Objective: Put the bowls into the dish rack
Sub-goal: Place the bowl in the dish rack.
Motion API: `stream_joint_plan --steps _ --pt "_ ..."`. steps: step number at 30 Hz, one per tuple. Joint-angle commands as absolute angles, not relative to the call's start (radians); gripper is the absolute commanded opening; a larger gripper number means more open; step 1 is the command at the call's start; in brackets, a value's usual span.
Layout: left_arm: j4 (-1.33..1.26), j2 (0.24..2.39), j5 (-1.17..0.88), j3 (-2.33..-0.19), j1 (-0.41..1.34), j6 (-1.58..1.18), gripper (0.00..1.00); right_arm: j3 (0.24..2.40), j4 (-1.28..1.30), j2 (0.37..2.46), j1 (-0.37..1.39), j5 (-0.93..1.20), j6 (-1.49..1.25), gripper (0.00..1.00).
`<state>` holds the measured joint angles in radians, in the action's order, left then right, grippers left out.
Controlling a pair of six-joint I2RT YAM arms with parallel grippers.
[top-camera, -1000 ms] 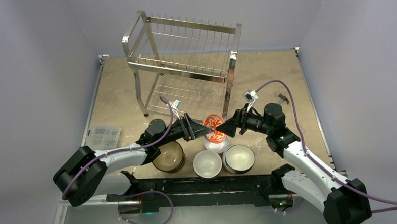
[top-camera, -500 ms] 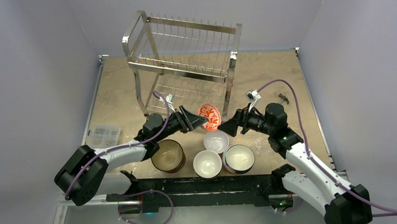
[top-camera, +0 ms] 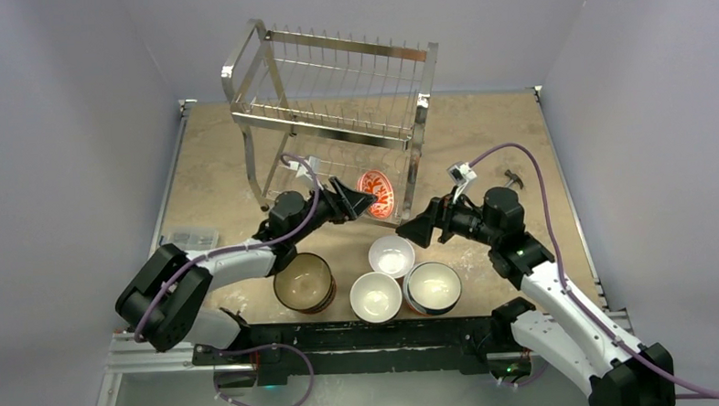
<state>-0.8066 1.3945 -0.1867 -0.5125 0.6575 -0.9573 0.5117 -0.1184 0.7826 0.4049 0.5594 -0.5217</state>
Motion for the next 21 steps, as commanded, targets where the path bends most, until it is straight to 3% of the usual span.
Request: stream_joint_plan --steps 1,21 --pt "-0.937 1.441 -0.138 -0.597 0.645 -0.911 0.0 0.557 -0.126 0.76 0.407 0.555 -0.52 0.99" --pt "-1.022 1.746 -0.14 -0.821 0.602 -0.831 0.0 0.584 -0.025 0.702 0.407 0.49 -0.47 0.99"
